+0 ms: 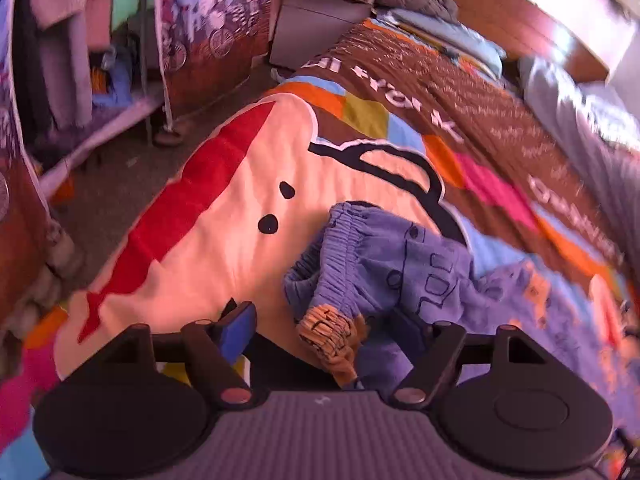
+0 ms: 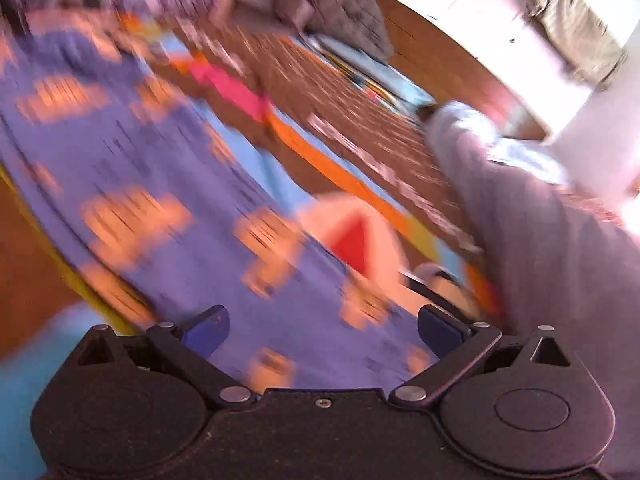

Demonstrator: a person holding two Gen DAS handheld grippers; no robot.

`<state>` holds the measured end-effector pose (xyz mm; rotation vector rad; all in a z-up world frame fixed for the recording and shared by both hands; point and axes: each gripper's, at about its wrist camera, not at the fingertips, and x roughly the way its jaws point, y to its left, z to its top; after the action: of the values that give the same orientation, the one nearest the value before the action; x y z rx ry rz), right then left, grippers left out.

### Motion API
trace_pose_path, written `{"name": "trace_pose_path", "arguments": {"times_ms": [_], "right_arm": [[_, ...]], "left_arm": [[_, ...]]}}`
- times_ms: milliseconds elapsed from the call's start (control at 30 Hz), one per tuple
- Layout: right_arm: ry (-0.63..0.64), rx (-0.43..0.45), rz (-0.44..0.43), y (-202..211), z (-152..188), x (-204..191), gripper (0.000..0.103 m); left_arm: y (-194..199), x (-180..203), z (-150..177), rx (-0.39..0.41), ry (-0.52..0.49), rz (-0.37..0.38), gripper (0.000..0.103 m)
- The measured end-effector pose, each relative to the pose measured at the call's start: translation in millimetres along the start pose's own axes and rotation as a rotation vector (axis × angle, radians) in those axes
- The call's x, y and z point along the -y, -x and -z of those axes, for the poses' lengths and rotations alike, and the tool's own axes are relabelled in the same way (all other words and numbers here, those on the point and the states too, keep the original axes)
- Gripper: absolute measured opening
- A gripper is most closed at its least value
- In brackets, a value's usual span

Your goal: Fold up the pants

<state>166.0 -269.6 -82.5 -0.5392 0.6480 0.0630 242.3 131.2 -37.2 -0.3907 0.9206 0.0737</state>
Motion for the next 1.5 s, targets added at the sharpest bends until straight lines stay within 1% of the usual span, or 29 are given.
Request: {"name": "trace_pose_path", "arguments": {"times_ms": [67, 133, 167, 200, 233, 300, 367, 400, 467, 567, 600, 633, 667, 733, 800, 867, 933, 967, 1000, 1033, 1067, 1133, 1167, 1200, 1267, 1300, 1367, 1433, 1500], "right_arm": [[-0.049, 0.046, -0.097, 15, -13, -6, 0.101], [-0.04, 0.082, -0.193, 22, -24, -21, 0.101], [-0.022, 0.097, -0.23, 25, -30, -31, 0.1], [-0.004, 0.111, -0.256, 30, -37, -40, 0.1], [0.023, 0.124, -0.282, 34, -44, -53, 0.098], [0.064, 0.128, -0.338, 32, -55, -77, 0.095], [0.107, 0.118, -0.372, 31, -64, -102, 0.095], [0.14, 0.105, -0.362, 29, -66, -114, 0.094], [0.177, 0.093, -0.332, 29, -66, -127, 0.094], [0.136, 0.089, -0.332, 27, -61, -122, 0.096], [0.124, 0.085, -0.334, 28, -58, -122, 0.097], [0.117, 0.08, -0.336, 27, -58, -121, 0.098], [0.113, 0.073, -0.337, 26, -58, -121, 0.099], [0.106, 0.064, -0.332, 23, -57, -122, 0.102], [0.104, 0.058, -0.327, 17, -58, -123, 0.102], [0.106, 0.059, -0.327, 12, -58, -122, 0.102], [0.113, 0.061, -0.322, 13, -57, -123, 0.102], [0.117, 0.062, -0.317, 13, -58, -123, 0.102], [0.12, 0.063, -0.313, 14, -58, -124, 0.102], [0.122, 0.065, -0.311, 14, -57, -124, 0.102], [0.123, 0.066, -0.309, 14, -57, -124, 0.102], [0.128, 0.069, -0.303, 15, -57, -125, 0.102], [0.132, 0.072, -0.299, 15, -57, -126, 0.102], [0.137, 0.076, -0.294, 16, -57, -127, 0.102], [0.144, 0.082, -0.287, 17, -56, -128, 0.102], [0.148, 0.086, -0.284, 17, -56, -128, 0.102], [0.157, 0.093, -0.276, 18, -55, -130, 0.102], [0.167, 0.1, -0.263, 19, -55, -131, 0.102], [0.186, 0.115, -0.244, 22, -54, -133, 0.102]], "left_arm": [[3, -9, 3, -0.012, 0.064, 0.044, 0.081], [10, -22, 10, -0.028, 0.134, 0.084, 0.082], [15, -26, 14, -0.032, 0.173, 0.102, 0.085], [18, -28, 18, -0.029, 0.203, 0.128, 0.089], [21, -30, 24, -0.02, 0.22, 0.159, 0.091], [25, -31, 38, 0.005, 0.237, 0.204, 0.091], [18, -31, 46, 0.019, 0.273, 0.242, 0.091], [11, -31, 50, 0.026, 0.301, 0.252, 0.091], [4, -28, 56, 0.073, 0.33, 0.263, 0.091], [0, -20, 64, 0.206, 0.308, 0.266, 0.093], [-1, -18, 69, 0.256, 0.292, 0.251, 0.094], [-1, -13, 71, 0.286, 0.274, 0.231, 0.093], [-2, -11, 70, 0.288, 0.271, 0.218, 0.093], [-1, -10, 64, 0.294, 0.258, 0.214, 0.091], [-4, -11, 58, 0.306, 0.236, 0.178, 0.086], [-8, -13, 54, 0.308, 0.22, 0.154, 0.085], [-13, -11, 51, 0.308, 0.196, 0.148, 0.088], [-15, -10, 50, 0.307, 0.179, 0.154, 0.092], [-17, -8, 49, 0.304, 0.162, 0.158, 0.095], [-18, -7, 49, 0.303, 0.152, 0.156, 0.095], [-18, -6, 49, 0.301, 0.144, 0.152, 0.092], [-17, -5, 49, 0.307, 0.15, 0.114, 0.069], [-18, -8, 48, 0.304, 0.17, 0.1, 0.051], [-19, -13, 47, 0.294, 0.199, 0.116, 0.035], [-20, -21, 47, 0.278, 0.246, 0.165, 0.021], [-18, -22, 47, 0.29, 0.25, 0.167, 0.019], [-5, -13, 53, 0.373, 0.208, 0.116, 0.017], [14, 9, 62, 0.481, 0.088, 0.049, 0.016], [33, 32, 74, 0.586, -0.041, 0.012, 0.016]]}}
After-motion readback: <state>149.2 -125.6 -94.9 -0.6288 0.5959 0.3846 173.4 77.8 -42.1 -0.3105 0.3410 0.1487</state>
